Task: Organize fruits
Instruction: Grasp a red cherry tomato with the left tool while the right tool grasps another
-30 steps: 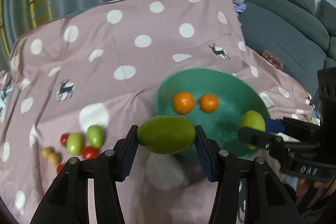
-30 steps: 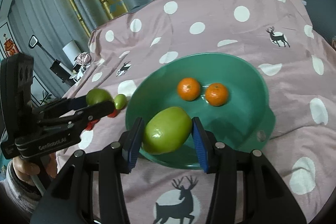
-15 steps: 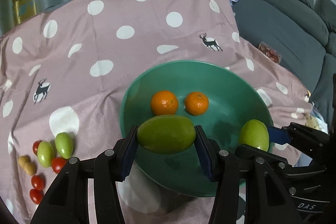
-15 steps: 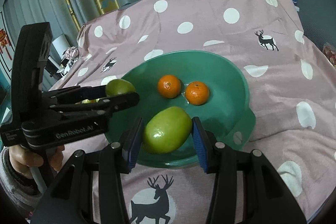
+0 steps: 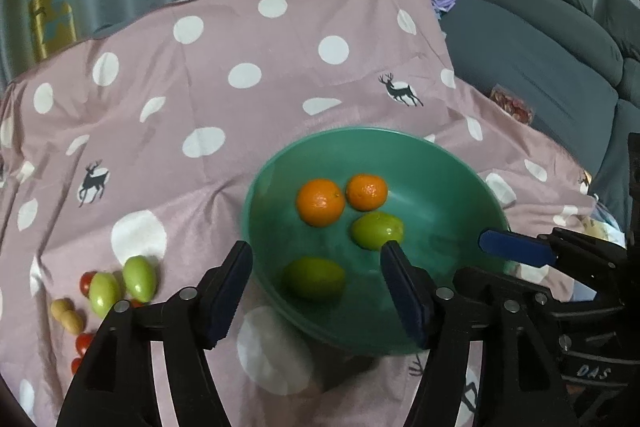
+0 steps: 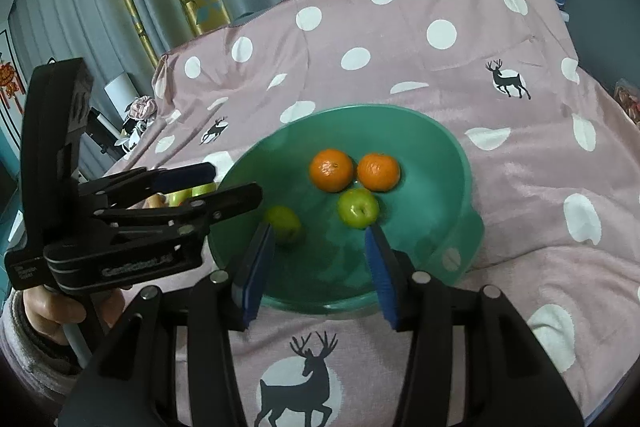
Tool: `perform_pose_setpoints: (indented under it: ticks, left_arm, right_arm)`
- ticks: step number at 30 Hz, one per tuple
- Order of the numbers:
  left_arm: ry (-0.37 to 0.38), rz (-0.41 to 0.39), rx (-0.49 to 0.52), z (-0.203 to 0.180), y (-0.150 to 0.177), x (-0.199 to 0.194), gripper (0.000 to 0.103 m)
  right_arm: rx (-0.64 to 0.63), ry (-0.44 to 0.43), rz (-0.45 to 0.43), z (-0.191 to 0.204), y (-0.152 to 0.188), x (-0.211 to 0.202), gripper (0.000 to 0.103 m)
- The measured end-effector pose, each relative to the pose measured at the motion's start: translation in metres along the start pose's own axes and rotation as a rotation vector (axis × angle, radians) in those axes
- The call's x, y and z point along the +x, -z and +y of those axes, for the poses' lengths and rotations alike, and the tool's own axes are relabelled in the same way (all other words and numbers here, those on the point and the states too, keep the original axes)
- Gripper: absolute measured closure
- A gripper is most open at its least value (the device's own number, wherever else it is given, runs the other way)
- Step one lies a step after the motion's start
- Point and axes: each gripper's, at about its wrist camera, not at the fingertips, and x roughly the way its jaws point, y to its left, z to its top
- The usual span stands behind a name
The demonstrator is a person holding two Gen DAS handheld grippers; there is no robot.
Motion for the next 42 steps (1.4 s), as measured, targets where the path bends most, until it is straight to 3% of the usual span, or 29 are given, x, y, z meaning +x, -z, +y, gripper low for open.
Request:
perform_pose_setpoints:
  ticks: [10,27,35,42]
  left_arm:
    - [-0.069,0.02,-0.065,0.034,0.032,-0.029,0.035]
    - [-0.234,0.081,-0.366,0.142,0.11,-0.067,0.035]
    - [-0.267,0.081,-0.406,0.163,0.121,-0.059,0.036]
    - [-0.264,0.115,-0.414,0.18,0.118,-0.039,0.036]
  right_arm:
    - [-0.026,-0.019,-0.015,0.016,-0.002,-0.013,0.053]
    - [-0.133,-0.122,0.041,0.066,0.004,-0.009,0.05]
    - [-0.169,-0.255,0.145,0.101,0.017,0.017,0.049]
    - [-0.198,-0.283,0.195,0.119,0.025,0.032,0.049]
